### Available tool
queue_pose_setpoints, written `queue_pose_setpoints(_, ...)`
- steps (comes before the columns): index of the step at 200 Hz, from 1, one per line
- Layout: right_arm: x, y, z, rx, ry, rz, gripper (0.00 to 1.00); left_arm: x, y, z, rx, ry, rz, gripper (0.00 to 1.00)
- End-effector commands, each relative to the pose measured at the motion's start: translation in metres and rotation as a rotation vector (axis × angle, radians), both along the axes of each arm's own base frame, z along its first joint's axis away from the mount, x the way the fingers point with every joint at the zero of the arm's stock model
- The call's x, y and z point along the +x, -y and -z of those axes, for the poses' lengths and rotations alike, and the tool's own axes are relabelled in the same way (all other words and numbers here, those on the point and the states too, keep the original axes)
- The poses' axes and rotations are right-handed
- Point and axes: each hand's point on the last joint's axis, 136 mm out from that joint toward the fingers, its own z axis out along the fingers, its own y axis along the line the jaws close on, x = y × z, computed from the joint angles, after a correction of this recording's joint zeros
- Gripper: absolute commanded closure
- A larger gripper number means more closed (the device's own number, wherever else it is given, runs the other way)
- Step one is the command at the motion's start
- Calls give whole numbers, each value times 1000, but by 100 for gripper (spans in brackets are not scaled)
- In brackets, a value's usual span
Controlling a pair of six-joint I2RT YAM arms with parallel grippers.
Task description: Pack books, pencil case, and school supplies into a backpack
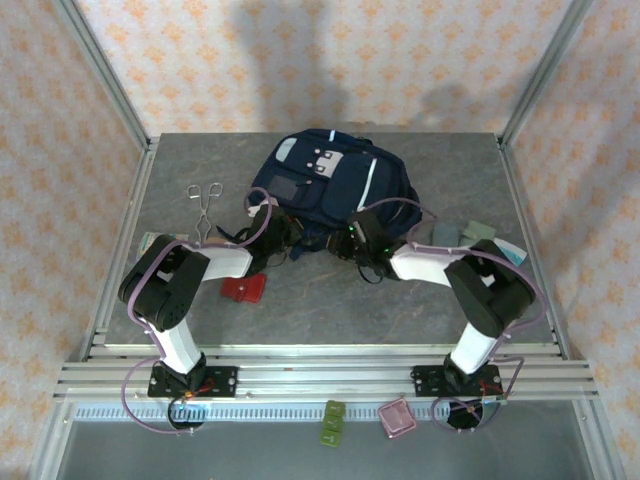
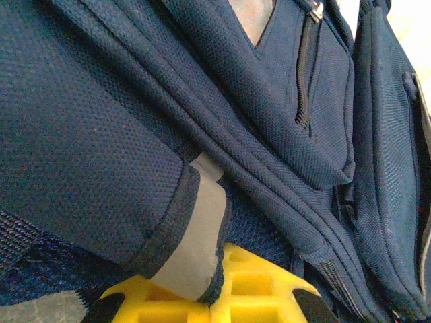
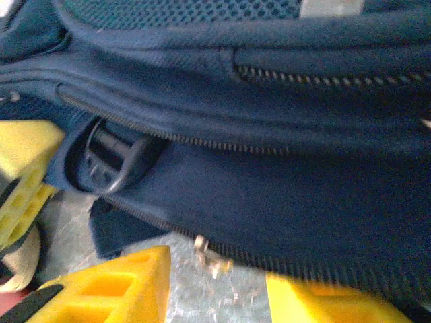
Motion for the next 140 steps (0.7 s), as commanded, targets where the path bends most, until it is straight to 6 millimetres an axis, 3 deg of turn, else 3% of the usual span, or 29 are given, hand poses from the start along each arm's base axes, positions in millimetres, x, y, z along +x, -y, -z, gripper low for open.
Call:
queue_pose_setpoints(1, 25, 2, -14, -10, 75, 114, 61, 8, 18, -27, -72, 70, 43, 100)
queue_pose_setpoints(23, 32, 4, -19, -63, 100, 162, 68, 7, 22, -27, -79, 68, 55, 100)
queue_pose_setpoints(46, 37, 12, -10, -149, 76, 216, 71, 7, 21, -25, -77, 66, 52, 100)
queue_pose_setpoints(62, 36, 14, -6, -160, 71, 226, 84, 7, 21, -24, -76, 65, 51, 100)
queue_pose_setpoints(93, 37, 17, -6, -163, 62, 254, 67, 8, 23, -24, -84, 66, 55, 100)
queue_pose_setpoints(126, 46, 16, -8, -177, 63, 292, 66, 8, 24, -25, -90, 68, 58, 100)
queue_pose_setpoints(140, 50, 17, -5, -191, 63, 304, 71, 8, 24, -25, -94, 70, 59, 100)
